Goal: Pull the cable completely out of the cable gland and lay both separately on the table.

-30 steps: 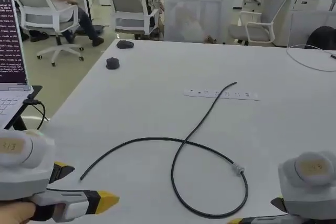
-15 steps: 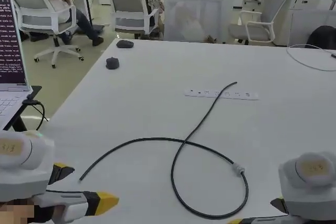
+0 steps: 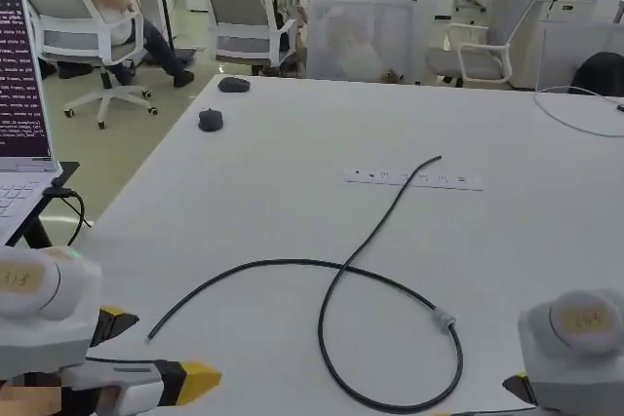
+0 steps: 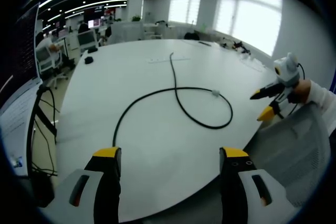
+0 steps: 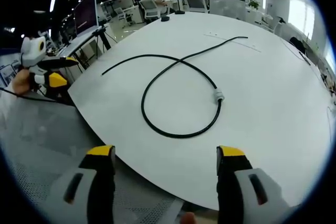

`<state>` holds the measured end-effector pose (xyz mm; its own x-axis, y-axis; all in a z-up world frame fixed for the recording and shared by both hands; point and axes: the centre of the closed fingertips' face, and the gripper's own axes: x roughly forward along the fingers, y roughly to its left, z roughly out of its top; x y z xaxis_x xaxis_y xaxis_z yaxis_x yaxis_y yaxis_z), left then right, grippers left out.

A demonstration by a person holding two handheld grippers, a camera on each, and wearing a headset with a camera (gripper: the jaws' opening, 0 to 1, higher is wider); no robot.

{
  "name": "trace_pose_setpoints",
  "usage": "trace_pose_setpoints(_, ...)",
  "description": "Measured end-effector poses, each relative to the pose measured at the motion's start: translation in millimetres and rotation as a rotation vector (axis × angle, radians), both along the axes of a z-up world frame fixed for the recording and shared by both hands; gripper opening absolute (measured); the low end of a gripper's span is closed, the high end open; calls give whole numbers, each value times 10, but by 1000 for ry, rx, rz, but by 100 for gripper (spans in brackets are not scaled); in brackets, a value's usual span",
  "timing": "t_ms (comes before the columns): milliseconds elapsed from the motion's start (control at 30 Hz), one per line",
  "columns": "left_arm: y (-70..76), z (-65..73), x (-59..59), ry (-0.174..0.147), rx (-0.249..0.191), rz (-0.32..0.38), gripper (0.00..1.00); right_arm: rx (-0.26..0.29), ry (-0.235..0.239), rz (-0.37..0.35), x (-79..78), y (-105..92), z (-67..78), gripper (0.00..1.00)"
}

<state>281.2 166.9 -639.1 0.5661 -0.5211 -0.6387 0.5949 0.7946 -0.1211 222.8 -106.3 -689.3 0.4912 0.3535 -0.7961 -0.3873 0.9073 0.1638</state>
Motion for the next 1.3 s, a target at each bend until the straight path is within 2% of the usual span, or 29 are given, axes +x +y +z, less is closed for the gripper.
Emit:
trace_pose_setpoints(367, -4, 0, -5, -1, 2, -2, 77, 6, -2, 0, 1, 4, 1, 83)
trace_pose_setpoints(667, -1, -4, -2, -2, 3, -3, 76, 13, -3, 27, 7, 45, 14, 81)
trace_pose_setpoints(933, 11, -3, 5, -1, 1, 7, 76, -18, -43, 67, 179, -111, 42, 77)
trace_pose_setpoints(1100, 25, -2, 13, -1, -1, 15, 76, -56, -69, 115, 317, -208, 37, 74)
trace_pose_setpoints(1300, 29, -9, 13, 2, 0, 14, 75, -87, -101, 156, 524, -285, -20, 65)
